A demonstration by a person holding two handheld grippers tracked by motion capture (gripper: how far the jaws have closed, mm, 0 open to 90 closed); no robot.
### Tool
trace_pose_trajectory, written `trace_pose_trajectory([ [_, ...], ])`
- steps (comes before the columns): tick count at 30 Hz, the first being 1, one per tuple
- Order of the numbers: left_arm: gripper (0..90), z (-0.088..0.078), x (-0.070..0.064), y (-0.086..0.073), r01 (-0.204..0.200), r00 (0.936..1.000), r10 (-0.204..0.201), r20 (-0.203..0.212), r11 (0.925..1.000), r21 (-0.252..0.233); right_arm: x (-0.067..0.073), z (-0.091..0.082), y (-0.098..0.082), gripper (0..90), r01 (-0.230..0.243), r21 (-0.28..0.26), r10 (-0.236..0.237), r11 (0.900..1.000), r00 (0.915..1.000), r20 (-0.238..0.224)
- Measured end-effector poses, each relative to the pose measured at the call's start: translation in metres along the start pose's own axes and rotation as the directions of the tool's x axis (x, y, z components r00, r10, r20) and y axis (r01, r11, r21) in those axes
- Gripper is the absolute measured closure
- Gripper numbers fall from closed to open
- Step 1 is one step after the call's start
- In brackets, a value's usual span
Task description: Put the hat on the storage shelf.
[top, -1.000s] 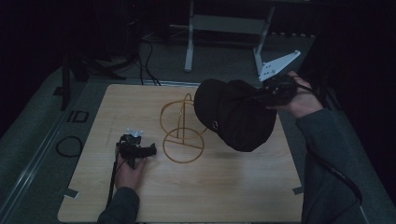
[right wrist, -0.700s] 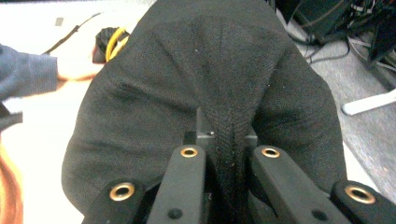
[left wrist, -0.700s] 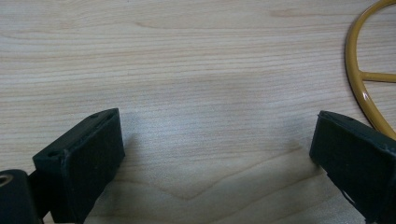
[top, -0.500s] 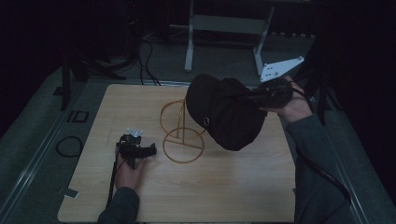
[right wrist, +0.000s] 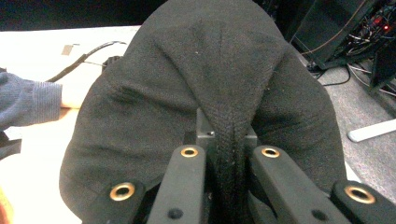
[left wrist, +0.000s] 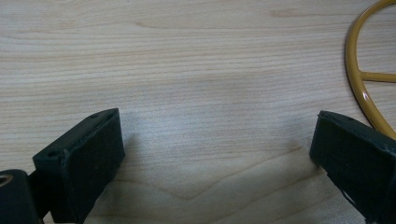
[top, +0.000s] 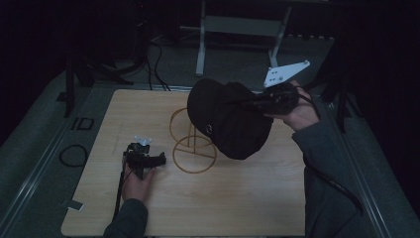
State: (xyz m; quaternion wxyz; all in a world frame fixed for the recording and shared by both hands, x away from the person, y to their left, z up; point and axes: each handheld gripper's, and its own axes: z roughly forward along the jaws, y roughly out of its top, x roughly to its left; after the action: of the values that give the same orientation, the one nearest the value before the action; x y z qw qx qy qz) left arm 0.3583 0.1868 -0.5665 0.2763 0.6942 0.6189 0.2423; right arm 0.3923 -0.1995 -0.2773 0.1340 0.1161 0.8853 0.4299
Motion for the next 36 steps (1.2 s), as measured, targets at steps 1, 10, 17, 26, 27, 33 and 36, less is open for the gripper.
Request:
trace_pose_trajectory([
  [1, 2.5, 0.000, 0.000, 0.000, 0.000, 1.0000, 0.000, 0.000, 1.0000, 0.000, 0.000, 0.001, 0.002, 86.6, 0.003, 0.002, -0.003, 1.000, 1.0000, 0.002],
  [10, 2.5, 0.000, 0.000, 0.000, -0.001, 1.0000, 0.001, 0.000, 1.0000, 0.000, 0.002, 0.013, 0.018, 86.6, 0.013, 0.009, -0.013, 1.000, 0.9999, -0.005],
  [17, 2.5, 0.000, 0.000, 0.000, 0.002, 1.0000, -0.002, 0.000, 1.0000, -0.001, 0.003, 0.019, 0.033, 86.6, 0.023, 0.010, -0.023, 1.000, 0.9997, -0.007],
  [26, 2.5, 0.000, 0.000, 0.000, 0.000, 1.0000, 0.000, 0.001, 1.0000, 0.001, 0.005, 0.024, 0.045, 86.4, 0.042, 0.026, -0.042, 0.999, 0.9991, -0.006],
  [27, 2.5, 0.000, 0.000, 0.000, 0.000, 1.0000, 0.000, 0.001, 1.0000, 0.001, 0.005, 0.025, 0.046, 86.4, 0.043, 0.027, -0.043, 0.999, 0.9991, -0.005],
  [33, 2.5, 0.000, 0.000, 0.000, 0.000, 1.0000, 0.000, 0.001, 1.0000, 0.000, 0.004, 0.027, 0.050, 86.3, 0.037, 0.015, -0.037, 0.999, 0.9993, -0.002],
  [36, 2.5, 0.000, 0.000, 0.000, 0.000, 1.0000, 0.000, 0.001, 1.0000, 0.001, 0.005, 0.030, 0.056, 85.9, 0.044, 0.010, -0.044, 0.999, 0.9990, 0.000],
])
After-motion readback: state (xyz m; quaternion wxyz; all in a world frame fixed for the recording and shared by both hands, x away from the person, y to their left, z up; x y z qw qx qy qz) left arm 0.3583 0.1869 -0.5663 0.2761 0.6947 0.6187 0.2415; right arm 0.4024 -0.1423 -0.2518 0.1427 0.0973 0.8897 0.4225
